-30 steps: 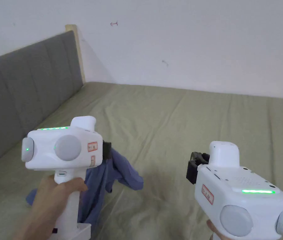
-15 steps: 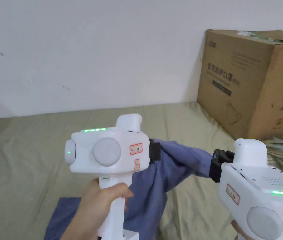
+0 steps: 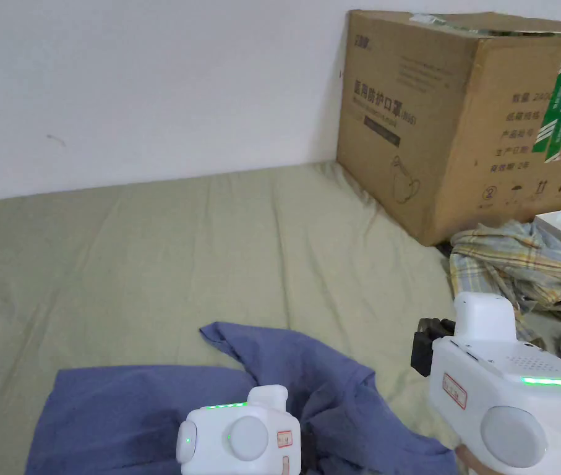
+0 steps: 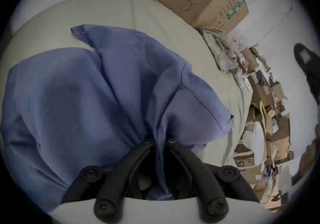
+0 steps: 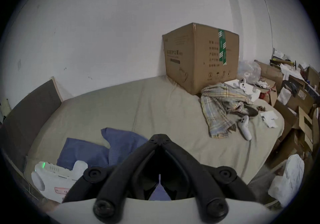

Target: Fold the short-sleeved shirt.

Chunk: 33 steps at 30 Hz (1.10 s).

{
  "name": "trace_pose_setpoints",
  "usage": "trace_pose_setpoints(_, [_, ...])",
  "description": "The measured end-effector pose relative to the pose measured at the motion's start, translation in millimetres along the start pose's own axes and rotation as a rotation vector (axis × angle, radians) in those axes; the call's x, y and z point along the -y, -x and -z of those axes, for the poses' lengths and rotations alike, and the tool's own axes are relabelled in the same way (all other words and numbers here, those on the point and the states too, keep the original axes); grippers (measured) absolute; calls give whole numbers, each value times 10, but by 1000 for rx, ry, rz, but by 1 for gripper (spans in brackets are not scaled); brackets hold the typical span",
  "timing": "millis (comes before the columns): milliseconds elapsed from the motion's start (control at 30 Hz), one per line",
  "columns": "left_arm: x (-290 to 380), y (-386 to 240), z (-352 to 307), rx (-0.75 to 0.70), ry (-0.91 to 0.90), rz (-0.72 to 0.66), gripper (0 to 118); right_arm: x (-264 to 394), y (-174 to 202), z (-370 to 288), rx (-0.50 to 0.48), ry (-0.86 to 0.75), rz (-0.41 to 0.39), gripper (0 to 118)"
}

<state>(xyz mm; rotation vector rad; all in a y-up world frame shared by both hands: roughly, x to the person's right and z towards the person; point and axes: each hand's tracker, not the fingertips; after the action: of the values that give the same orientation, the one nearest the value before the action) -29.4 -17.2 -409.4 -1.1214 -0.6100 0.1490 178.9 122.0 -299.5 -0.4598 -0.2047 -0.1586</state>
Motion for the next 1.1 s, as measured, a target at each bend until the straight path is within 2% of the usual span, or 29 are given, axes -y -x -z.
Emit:
trace_pose_setpoints(33, [-49,-13,-41,-3,23,19,32,20,25,26,-7,10,8,0])
trace_pose_setpoints(67, [-71,-23,-67,-17,29,41,51,29,52,35,-20,17,14,0])
trace_pose_setpoints(100, [-75,-32,-101,-36,23,64,90,33,77,40,-28,23,14,0])
trace_pose_setpoints(133, [-85,-46,-165,-46,11,79,112,41,117,48,-36,25,5,0])
trace_pose_setpoints(167, [-88,-46,-223,-53,6,86,118,43,164,62,-38,28,-10,0])
trace_pose_setpoints(267, [-69,54,-489,-27,-26,86,118,23,274,86,-59,37,-30,0])
trace_pose_setpoints(367, [-50,234,-752,-46,-46,89,117,16,365,130,-85,44,-30,0])
trace_pose_setpoints(433, [11,415,-941,-121,-83,57,115,26,444,150,-106,50,-38,0])
trace_pose_setpoints(467, [67,531,-1055,-145,-105,35,103,37,493,164,-114,55,-47,0])
trace_pose_setpoints(500, [123,635,-1158,-142,-132,6,84,54,528,177,-117,60,-54,0])
trace_pose_setpoints(533, [186,759,-1266,-155,-154,-46,54,78,570,198,-126,64,-60,0])
trace_pose_setpoints(567, [242,888,-1359,-166,-164,-94,16,102,614,224,-134,73,-65,0])
trace_pose_setpoints(600, [302,999,-1414,-171,-172,-126,3,127,653,250,-139,82,-63,0])
trace_pose_setpoints(733, [463,1370,-1486,-307,-156,-168,0,275,791,466,-169,127,-64,0])
trace_pose_setpoints(867, [422,1659,-1463,-270,-150,-252,0,294,914,634,-179,162,-81,0])
trace_pose_setpoints(1033, [-6,1984,-1409,-331,-174,-233,0,284,996,911,-175,195,-99,0])
trace_pose_setpoints(1067, [-144,2087,-1402,-354,-190,-237,3,277,1003,979,-174,204,-98,0])
trace_pose_setpoints(1100, [-269,2171,-1388,-381,-202,-249,13,274,1005,1040,-173,210,-97,0])
